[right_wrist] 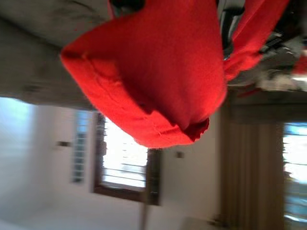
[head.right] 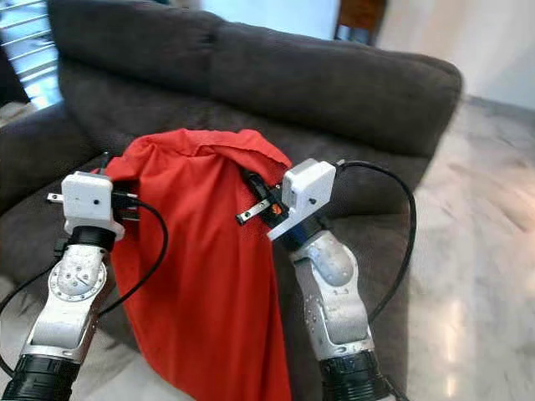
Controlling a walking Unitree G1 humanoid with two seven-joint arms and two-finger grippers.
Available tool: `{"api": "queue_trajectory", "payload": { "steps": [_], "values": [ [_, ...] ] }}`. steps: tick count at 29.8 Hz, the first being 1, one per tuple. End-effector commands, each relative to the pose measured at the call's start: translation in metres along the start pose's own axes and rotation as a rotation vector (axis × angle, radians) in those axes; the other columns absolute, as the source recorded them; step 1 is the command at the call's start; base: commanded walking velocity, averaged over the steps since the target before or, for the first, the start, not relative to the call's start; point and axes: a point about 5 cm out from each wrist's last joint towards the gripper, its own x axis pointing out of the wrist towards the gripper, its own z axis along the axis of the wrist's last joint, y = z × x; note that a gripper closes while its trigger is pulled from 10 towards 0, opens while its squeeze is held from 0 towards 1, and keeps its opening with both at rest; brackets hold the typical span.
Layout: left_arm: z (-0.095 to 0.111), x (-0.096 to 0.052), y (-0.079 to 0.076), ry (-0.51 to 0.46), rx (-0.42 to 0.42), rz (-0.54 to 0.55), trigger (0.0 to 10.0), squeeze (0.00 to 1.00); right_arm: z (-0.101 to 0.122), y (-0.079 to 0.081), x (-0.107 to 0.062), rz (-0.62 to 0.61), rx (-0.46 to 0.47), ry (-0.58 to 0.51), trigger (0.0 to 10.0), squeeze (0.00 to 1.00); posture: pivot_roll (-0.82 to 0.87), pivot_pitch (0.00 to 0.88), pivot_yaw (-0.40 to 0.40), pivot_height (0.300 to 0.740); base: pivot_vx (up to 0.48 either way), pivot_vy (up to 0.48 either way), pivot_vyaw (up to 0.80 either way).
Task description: Move the pillow to the sofa from floor
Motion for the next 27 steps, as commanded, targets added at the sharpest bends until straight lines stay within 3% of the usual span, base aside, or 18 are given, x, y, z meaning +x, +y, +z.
{"api": "queue_trajectory", "payload": {
  "steps": [1,12,22,27],
  "values": [
    [0.010,0.004,-0.005,-0.048,-0.014,-0.017,10.0,0.00,0.012,-0.003,0.009,-0.003,-0.009,-0.050,10.0,0.00,0.13,0.070,-0.030,0.740,0.000,0.000,0.00],
    [0.009,0.006,0.001,-0.031,-0.030,0.003,10.0,0.00,0.007,-0.009,0.008,-0.053,-0.010,-0.023,10.0,0.00,0.14,0.073,-0.030,0.740,0.000,0.000,0.00],
    [0.007,0.005,-0.001,-0.015,-0.051,-0.012,10.0,0.00,-0.003,-0.031,0.003,-0.227,-0.005,0.043,10.0,0.00,0.14,0.074,-0.031,0.740,0.000,0.000,0.00],
    [0.007,0.005,-0.001,-0.008,-0.053,-0.016,10.0,0.00,-0.004,-0.037,0.002,-0.283,0.011,0.043,10.0,0.00,0.14,0.074,-0.030,0.740,0.000,0.000,-0.80]
  ]
}}
